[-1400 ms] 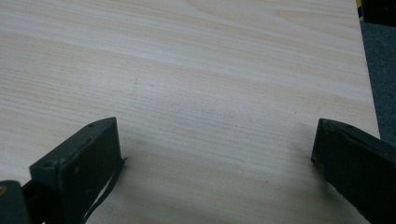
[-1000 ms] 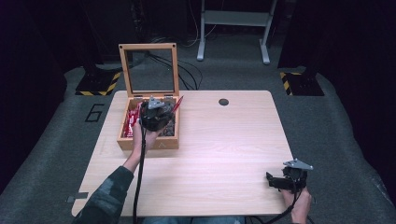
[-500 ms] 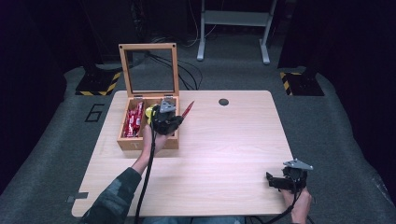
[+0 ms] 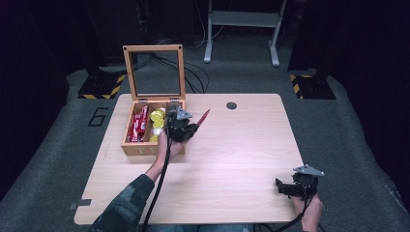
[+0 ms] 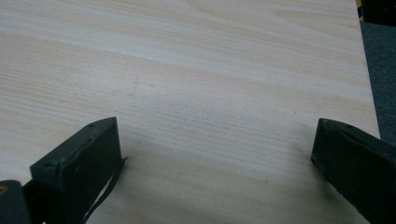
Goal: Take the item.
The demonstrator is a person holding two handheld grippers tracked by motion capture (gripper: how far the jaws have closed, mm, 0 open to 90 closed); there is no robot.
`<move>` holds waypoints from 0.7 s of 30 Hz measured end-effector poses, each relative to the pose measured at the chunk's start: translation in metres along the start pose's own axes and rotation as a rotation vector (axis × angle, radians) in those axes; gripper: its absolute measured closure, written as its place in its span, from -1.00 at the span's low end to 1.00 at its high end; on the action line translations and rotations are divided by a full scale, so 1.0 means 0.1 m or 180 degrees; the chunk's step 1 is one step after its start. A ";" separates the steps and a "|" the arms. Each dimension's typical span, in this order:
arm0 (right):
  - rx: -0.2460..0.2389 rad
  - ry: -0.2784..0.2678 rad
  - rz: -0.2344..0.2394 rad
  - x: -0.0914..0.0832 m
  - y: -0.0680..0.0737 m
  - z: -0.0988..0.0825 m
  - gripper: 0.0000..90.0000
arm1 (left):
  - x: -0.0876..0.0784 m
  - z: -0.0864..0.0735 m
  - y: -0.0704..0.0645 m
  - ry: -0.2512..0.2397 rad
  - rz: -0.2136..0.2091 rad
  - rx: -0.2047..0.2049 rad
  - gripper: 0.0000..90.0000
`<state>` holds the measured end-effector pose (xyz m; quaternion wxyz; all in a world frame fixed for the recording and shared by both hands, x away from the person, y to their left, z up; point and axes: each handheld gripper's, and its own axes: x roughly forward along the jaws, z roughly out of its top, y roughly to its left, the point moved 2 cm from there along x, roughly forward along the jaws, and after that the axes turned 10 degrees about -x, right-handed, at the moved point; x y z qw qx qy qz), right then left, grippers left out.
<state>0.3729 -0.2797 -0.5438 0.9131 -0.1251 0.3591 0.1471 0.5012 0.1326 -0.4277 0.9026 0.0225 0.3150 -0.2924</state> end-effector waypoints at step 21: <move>0.0001 0.0002 0.0000 0.00 0.00 0.00 -0.98 | 0.34 -0.11 -0.20 0.0162 -0.0124 0.0024 0.86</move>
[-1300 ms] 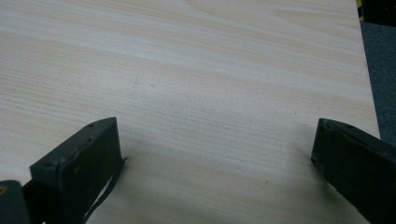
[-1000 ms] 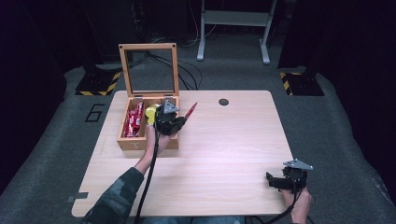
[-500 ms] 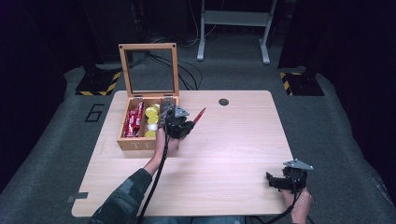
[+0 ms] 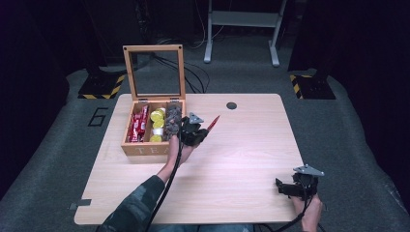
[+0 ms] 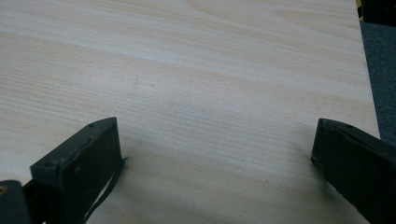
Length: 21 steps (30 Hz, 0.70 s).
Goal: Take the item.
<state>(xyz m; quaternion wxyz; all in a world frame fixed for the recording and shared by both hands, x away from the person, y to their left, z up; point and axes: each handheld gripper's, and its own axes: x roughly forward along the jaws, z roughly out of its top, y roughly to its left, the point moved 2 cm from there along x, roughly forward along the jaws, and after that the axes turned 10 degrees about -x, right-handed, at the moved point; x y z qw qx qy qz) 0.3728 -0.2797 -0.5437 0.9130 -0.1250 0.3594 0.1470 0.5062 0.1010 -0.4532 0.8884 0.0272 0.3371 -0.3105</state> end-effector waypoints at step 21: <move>-0.0004 0.0000 -0.0001 0.00 0.00 0.00 -0.98 | 0.40 -0.17 -0.18 0.0222 -0.0097 -0.0029 0.86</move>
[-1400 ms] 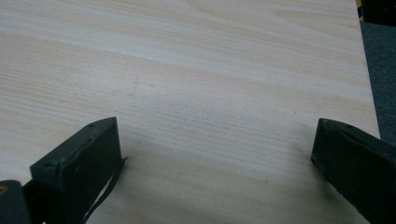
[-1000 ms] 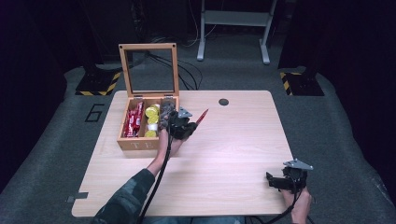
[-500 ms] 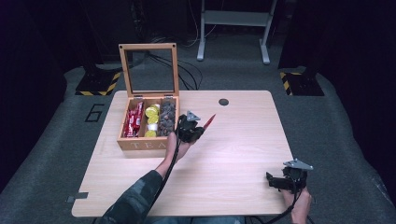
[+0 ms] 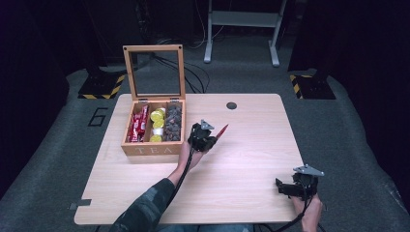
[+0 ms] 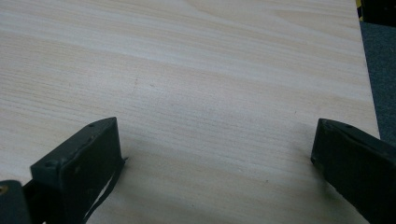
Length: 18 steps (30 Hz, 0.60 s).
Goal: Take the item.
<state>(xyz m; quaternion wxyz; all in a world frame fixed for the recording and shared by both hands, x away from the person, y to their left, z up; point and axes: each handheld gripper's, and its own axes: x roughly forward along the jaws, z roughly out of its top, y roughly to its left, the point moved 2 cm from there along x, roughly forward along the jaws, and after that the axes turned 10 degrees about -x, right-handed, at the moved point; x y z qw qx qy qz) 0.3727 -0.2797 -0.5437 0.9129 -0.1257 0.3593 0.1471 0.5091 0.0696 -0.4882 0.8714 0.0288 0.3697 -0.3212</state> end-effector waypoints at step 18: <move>-0.0013 -0.0004 0.0004 0.00 0.00 0.00 -0.97 | 0.25 -0.12 0.01 0.0166 0.0038 -0.0119 0.86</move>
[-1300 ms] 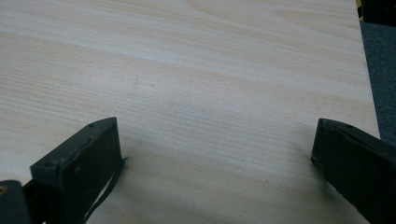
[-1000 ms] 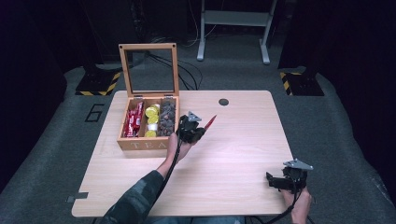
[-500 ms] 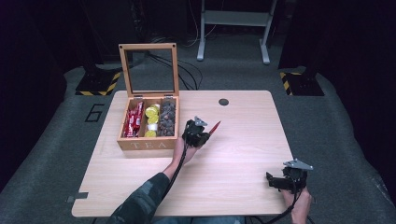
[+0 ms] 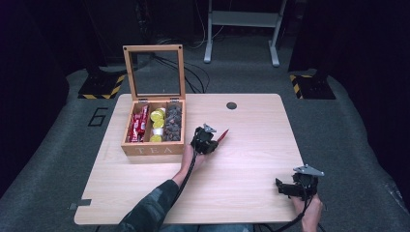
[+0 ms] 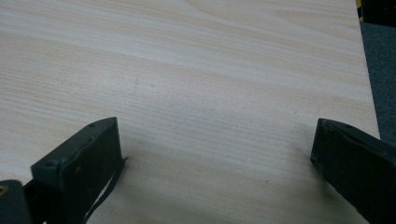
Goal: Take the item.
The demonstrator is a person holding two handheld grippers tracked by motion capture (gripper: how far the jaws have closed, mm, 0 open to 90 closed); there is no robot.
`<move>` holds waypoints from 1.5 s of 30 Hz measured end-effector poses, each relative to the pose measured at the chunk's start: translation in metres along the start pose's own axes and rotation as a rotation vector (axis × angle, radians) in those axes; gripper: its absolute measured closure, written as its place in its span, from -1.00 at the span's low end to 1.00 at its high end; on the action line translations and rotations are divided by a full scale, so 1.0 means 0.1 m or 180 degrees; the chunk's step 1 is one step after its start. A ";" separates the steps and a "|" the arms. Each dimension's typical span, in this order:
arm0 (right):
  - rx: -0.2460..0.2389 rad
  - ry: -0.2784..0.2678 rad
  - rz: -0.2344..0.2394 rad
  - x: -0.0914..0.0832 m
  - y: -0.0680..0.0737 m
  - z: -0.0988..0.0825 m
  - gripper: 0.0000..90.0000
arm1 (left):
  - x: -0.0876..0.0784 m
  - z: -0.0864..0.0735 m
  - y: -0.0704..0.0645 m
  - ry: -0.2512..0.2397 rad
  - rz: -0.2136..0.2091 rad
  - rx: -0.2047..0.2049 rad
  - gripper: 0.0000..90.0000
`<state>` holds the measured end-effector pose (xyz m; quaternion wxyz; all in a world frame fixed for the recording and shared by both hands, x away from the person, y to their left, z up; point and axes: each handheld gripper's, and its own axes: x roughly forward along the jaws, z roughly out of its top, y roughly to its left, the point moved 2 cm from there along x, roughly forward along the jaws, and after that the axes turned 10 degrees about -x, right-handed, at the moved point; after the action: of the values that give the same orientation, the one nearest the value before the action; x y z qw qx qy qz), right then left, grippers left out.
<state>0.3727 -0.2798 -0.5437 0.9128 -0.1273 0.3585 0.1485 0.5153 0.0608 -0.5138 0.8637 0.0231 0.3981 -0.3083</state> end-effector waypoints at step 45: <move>-0.0001 -0.0007 0.0005 0.00 0.00 0.00 -0.96 | -1.04 -0.20 -0.02 -0.0332 -0.0325 0.0193 -0.69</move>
<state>0.3724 -0.2797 -0.5437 0.9131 -0.1269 0.3575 0.1495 0.4493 0.1185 -0.4544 0.8653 0.0129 0.3437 -0.3646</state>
